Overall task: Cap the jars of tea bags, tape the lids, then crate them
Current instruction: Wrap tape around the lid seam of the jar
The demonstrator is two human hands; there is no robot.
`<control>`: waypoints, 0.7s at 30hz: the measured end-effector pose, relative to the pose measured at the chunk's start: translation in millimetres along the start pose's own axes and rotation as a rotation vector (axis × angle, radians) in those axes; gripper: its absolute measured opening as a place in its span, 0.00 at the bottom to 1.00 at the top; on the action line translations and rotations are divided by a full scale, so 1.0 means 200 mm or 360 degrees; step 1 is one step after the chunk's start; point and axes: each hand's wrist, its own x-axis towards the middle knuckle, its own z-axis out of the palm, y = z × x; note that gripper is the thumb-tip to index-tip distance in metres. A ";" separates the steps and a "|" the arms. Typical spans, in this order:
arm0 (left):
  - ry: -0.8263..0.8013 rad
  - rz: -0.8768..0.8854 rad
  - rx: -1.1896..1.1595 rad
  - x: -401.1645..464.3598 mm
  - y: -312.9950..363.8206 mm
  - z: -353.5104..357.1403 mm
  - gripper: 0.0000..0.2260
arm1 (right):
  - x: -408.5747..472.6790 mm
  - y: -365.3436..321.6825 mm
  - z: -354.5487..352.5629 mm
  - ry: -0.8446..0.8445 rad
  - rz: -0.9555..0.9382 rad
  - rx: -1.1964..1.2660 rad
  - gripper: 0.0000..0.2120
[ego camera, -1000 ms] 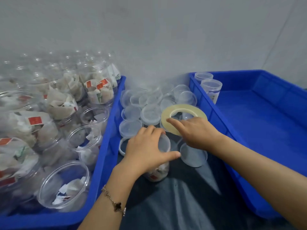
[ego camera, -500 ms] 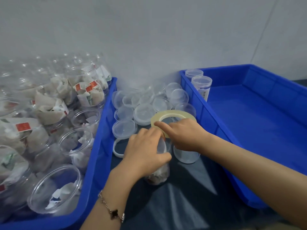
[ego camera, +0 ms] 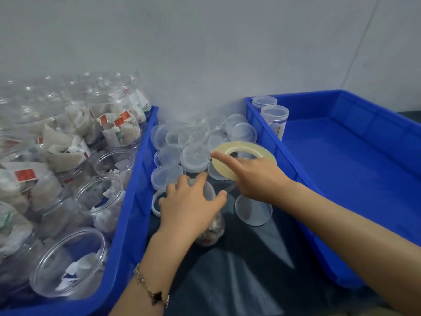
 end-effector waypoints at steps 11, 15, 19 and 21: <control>-0.0073 -0.0027 -0.0250 0.04 -0.07 -0.06 0.32 | -0.04 0.01 -0.03 -0.0187 -0.0006 0.0249 0.38; -0.0051 -0.0020 -0.0280 0.04 -0.08 -0.05 0.30 | -0.05 0.00 -0.05 -0.0247 -0.0021 0.0266 0.40; -0.0048 0.0011 -0.0213 0.04 -0.08 -0.05 0.32 | -0.05 0.01 -0.06 -0.0206 0.0012 0.0250 0.39; -0.0019 0.0039 -0.0199 0.04 -0.08 -0.05 0.32 | -0.05 0.01 -0.07 -0.0215 0.0020 0.0242 0.39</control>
